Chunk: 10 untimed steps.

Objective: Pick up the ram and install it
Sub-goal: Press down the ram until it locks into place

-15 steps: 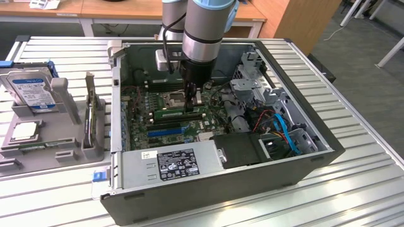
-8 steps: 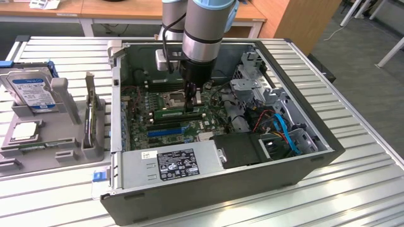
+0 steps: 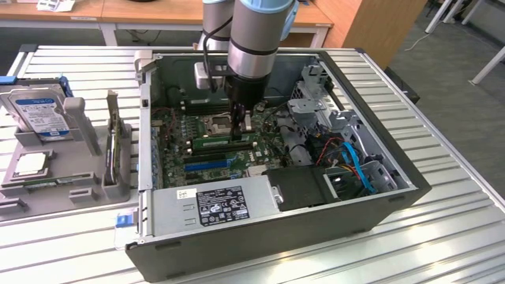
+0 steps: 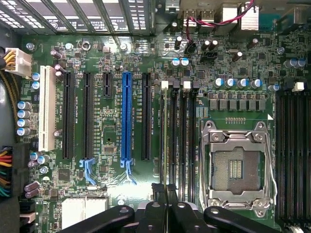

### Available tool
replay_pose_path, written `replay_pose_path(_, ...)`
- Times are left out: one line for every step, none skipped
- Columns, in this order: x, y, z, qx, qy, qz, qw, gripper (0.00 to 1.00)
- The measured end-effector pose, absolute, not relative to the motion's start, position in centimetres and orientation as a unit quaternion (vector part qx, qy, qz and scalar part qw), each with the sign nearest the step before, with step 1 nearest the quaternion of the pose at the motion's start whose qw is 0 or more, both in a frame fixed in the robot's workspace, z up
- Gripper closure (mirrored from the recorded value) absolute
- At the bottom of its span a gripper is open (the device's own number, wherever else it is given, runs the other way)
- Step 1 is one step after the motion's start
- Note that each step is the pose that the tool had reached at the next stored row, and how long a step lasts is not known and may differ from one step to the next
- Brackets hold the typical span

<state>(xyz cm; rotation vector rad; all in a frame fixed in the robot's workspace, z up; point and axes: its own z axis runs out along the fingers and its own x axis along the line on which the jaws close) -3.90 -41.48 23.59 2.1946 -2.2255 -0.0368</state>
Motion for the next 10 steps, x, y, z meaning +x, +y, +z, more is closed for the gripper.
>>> replay_pose_path(-3.9, -41.49, 23.56, 0.702, -0.712, -0.012, 0.008, 0.88)
replay_pose_path(-3.9, -41.48, 23.53, 0.702, -0.712, -0.012, 0.008, 0.88)
replay_pose_path(-3.9, -41.49, 23.51, 0.702, -0.712, -0.012, 0.008, 0.88)
replay_pose_path(-3.9, -41.49, 23.49, 0.702, -0.712, -0.012, 0.008, 0.88)
replay_pose_path(-3.9, -41.48, 23.46, 0.702, -0.712, -0.012, 0.008, 0.88)
replay_pose_path(-3.9, -41.48, 23.44, 0.702, -0.712, -0.012, 0.008, 0.88)
replay_pose_path(-3.9, -41.49, 23.43, 0.702, -0.712, -0.012, 0.008, 0.88)
replay_pose_path(-3.9, -41.49, 23.42, 0.702, -0.712, -0.012, 0.008, 0.88)
replay_pose_path(-3.9, -41.49, 23.41, 0.702, -0.712, -0.012, 0.008, 0.88)
replay_pose_path(-3.9, -41.48, 23.4, 0.702, -0.712, -0.012, 0.008, 0.88)
